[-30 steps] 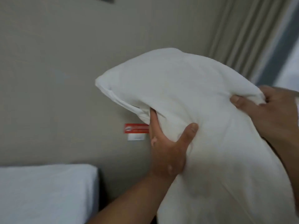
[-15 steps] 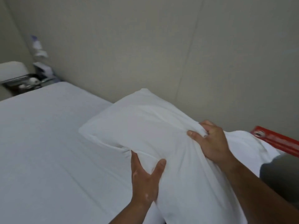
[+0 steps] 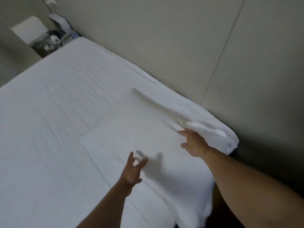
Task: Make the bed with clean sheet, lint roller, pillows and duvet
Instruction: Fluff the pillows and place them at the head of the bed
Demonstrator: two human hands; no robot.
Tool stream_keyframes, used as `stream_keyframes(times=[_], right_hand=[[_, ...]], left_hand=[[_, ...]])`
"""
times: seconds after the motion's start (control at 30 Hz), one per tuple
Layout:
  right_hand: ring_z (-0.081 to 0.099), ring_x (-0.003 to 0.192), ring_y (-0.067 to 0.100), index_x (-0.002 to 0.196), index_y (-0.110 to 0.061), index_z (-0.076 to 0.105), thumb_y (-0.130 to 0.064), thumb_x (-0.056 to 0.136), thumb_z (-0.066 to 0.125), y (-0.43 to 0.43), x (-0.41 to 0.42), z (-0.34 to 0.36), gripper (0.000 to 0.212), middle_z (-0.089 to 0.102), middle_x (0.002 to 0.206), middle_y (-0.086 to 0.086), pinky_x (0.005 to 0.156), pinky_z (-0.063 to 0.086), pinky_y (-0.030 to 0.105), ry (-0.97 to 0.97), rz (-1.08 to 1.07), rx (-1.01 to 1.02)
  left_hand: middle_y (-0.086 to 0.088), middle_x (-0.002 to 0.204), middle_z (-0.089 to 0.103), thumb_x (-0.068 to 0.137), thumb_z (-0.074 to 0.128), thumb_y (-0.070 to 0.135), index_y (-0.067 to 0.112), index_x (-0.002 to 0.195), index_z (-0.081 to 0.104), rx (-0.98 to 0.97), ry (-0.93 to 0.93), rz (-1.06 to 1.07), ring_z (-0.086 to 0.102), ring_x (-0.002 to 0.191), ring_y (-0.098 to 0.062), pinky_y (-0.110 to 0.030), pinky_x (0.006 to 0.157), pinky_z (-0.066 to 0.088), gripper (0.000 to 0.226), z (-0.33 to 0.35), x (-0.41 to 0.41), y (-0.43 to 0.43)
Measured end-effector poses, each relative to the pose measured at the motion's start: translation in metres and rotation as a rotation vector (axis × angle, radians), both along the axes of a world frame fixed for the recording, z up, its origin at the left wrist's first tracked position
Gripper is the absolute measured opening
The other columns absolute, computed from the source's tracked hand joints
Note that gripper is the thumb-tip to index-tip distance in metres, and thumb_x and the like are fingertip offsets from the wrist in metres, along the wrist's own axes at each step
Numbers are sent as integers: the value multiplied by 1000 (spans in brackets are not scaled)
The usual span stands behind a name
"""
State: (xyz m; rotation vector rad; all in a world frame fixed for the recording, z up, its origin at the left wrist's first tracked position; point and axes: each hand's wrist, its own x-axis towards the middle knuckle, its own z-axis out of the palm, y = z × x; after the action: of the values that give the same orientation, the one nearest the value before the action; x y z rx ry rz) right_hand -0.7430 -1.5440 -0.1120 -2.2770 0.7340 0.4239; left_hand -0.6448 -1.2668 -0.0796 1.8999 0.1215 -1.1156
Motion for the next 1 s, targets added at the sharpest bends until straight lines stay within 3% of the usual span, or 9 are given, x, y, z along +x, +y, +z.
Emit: stream_keyframes(times=[0.07,0.17,0.27,0.37,0.5,0.57,0.67,0.83,1.0], right_hand=[[27,148,18,147,-38,43,-39,89,71,3,-16,-20,65,29,161,-3,119,29,34,34,41,57],[24,150,16,150,-36,40,-44,87,71,14,-31,-25,71,27,163,-3,120,23,32,-82,11,-19],[10,153,18,157,-33,21,-60,79,71,17,-34,-18,97,14,166,-1,121,14,47,4,-118,-109],[-4,154,20,158,-37,-1,-83,56,71,7,-39,-25,133,-5,167,-6,117,14,62,192,-310,-59],[-4,153,24,156,-40,-8,-97,22,64,2,-39,-53,163,-5,167,-2,118,23,58,188,-468,31],[15,149,30,156,-37,-5,-90,28,70,7,-33,-68,158,16,164,3,116,30,53,164,-505,-8],[39,130,33,153,-35,5,-85,35,70,15,-27,-77,144,42,143,5,103,43,55,174,-523,-101],[49,123,25,143,-36,25,-86,40,72,30,-37,-63,124,52,135,-2,101,44,50,195,-508,-69],[52,120,19,140,-38,34,-71,58,78,56,-52,-13,99,57,127,-10,102,42,43,113,-569,-3]], left_hand=[[5,143,49,65,77,67,37,151,33,189,-136,-229,54,127,-22,-41,97,49,101,-7,21,-8],[-14,132,59,88,67,51,21,143,45,400,-567,-473,56,122,-29,-32,102,41,67,-11,69,-22],[-17,152,37,91,59,56,21,155,28,547,-758,-730,36,141,-31,-37,115,29,79,-18,141,-31],[-1,167,2,95,47,59,34,158,7,618,-831,-998,7,152,-27,-45,121,21,78,-30,207,-63],[12,164,-19,99,48,46,42,155,-8,587,-829,-1230,-9,153,-22,-53,119,22,80,-51,259,-133],[12,164,-18,97,53,47,41,155,-12,602,-784,-1352,-6,153,-22,-60,116,22,88,-70,272,-153],[13,164,15,95,56,49,40,157,1,626,-789,-1372,21,148,-22,-60,109,28,83,-91,266,-156],[3,139,57,97,52,42,34,134,53,522,-883,-1133,52,128,-22,-36,104,42,38,-99,239,-137],[-10,115,70,96,57,29,18,110,69,341,-989,-990,63,110,-32,-34,85,47,20,-53,235,-123]])
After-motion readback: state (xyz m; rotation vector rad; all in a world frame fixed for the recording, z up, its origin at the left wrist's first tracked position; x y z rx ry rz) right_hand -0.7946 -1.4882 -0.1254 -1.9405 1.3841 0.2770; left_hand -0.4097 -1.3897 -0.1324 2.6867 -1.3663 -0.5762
